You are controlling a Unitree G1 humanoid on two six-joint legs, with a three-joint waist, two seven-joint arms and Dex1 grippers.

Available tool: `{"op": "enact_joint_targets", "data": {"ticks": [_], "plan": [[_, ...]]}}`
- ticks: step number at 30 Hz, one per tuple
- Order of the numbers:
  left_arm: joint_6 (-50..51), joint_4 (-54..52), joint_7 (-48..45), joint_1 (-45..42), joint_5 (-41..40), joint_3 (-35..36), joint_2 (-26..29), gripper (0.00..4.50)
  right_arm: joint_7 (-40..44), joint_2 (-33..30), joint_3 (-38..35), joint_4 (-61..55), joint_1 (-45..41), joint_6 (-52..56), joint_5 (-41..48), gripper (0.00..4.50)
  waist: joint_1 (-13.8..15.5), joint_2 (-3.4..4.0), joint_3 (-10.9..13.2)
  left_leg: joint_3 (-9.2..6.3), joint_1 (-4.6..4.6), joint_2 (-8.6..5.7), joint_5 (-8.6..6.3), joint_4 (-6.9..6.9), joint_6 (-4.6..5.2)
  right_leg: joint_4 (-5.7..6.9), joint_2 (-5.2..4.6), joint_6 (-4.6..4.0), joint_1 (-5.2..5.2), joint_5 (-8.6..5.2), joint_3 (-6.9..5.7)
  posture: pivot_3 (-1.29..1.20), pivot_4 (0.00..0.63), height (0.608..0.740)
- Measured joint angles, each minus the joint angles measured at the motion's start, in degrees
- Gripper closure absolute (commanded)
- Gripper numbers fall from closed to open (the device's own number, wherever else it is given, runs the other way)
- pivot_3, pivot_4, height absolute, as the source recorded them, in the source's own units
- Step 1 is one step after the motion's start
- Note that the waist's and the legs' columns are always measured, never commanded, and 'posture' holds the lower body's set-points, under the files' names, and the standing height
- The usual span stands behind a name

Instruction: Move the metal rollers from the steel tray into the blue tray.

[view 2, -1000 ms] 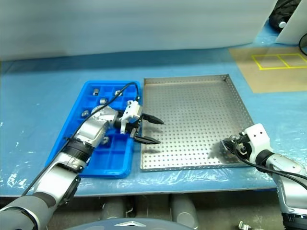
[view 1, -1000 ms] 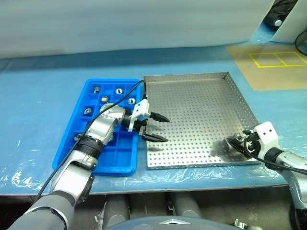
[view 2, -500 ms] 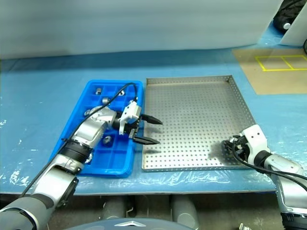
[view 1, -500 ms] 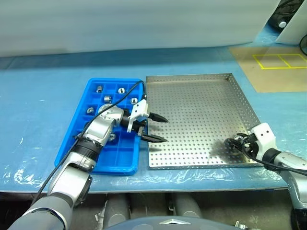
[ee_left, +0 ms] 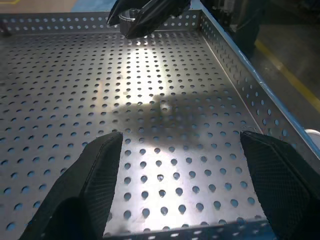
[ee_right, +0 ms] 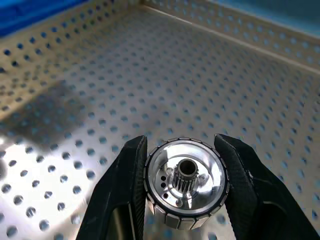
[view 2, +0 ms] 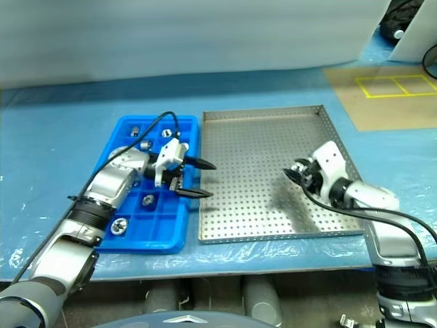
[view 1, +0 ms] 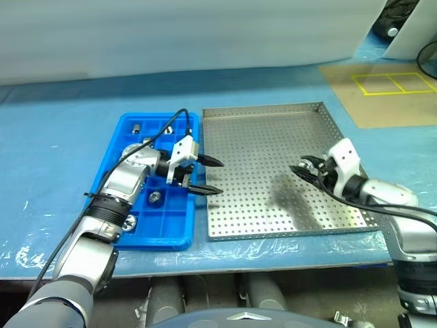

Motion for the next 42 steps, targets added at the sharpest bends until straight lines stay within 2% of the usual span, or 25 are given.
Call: {"op": "enact_joint_targets", "data": {"ticks": [5, 10, 17, 22, 26, 31, 38, 42], "plan": [[2.4, -5.7, 2.4, 3.0, -0.5, 2.9, 3.9, 0.54, 6.4, 2.6, 10.1, 0.3, -8.3, 1.7, 2.0, 2.84, 1.7, 0.01, 0.0, -0.12, -0.12, 0.02, 0.08, -0.15, 0.16, -0.01, -0.02, -0.02, -0.18, -0.01, 0.00, -0.13, 0.150, 0.740], [7.0, -14.8, 5.4, 10.4, -1.7, 5.2, 8.3, 0.54, 12.9, 5.1, 18.4, 4.0, -15.6, -1.5, 1.2, 2.84, 4.2, -0.01, 0.0, -0.12, -0.13, 0.13, 0.03, -0.22, -0.05, 0.01, -0.06, -0.03, -0.22, -0.01, -0.07, 0.02, 0.150, 0.740], [15.1, -33.4, 11.5, 25.8, -6.1, 13.1, 16.2, 0.54, 24.0, 9.5, 27.0, 10.6, -21.9, -6.5, 0.9, 2.84, 7.5, -0.07, 0.1, -0.17, -0.12, 0.19, 0.09, -0.31, -0.20, 0.03, -0.06, -0.04, -0.24, -0.02, -0.14, 0.21, 0.150, 0.740], [19.3, -40.8, 15.7, 32.3, -8.5, 18.1, 18.4, 0.54, 29.6, 12.3, 30.8, 13.7, -23.3, -8.5, 0.5, 2.84, 10.0, -0.08, 0.1, -0.22, -0.10, 0.19, 0.14, -0.35, -0.29, 0.06, -0.07, -0.04, -0.24, -0.02, -0.18, 0.30, 0.150, 0.740], [21.5, -45.1, 18.4, 36.4, -9.9, 20.4, 19.1, 0.54, 32.7, 15.9, 32.3, 17.6, -25.7, -8.8, 0.5, 2.84, 11.0, -0.09, 0.1, -0.27, -0.10, 0.20, 0.16, -0.36, -0.32, 0.07, -0.07, -0.03, -0.23, -0.03, -0.18, 0.33, 0.150, 0.740], [23.2, -48.1, 20.5, 37.5, -11.4, 21.2, 19.4, 0.54, 34.2, 19.5, 33.4, 23.1, -27.6, -10.7, -0.8, 2.84, 11.9, -0.10, 0.1, -0.27, -0.13, 0.20, 0.18, -0.41, -0.36, 0.06, -0.06, -0.03, -0.29, -0.03, -0.18, 0.35, 0.150, 0.740], [23.7, -48.6, 21.7, 38.4, -12.4, 21.2, 20.3, 0.54, 35.1, 19.8, 34.1, 26.3, -27.6, -11.4, -3.2, 2.84, 12.1, -0.10, 0.0, -0.28, -0.18, 0.20, 0.20, -0.41, -0.40, 0.07, -0.06, -0.03, -0.34, -0.03, -0.18, 0.33, 0.150, 0.740], [23.6, -48.5, 21.8, 37.9, -12.5, 21.2, 20.3, 0.54, 35.9, 19.4, 34.2, 26.6, -26.6, -11.0, -3.7, 1.47, 12.1, -0.10, 0.0, -0.29, -0.18, 0.20, 0.21, -0.41, -0.41, 0.07, -0.06, -0.02, -0.34, -0.03, -0.18, 0.32, 0.150, 0.740]]}}
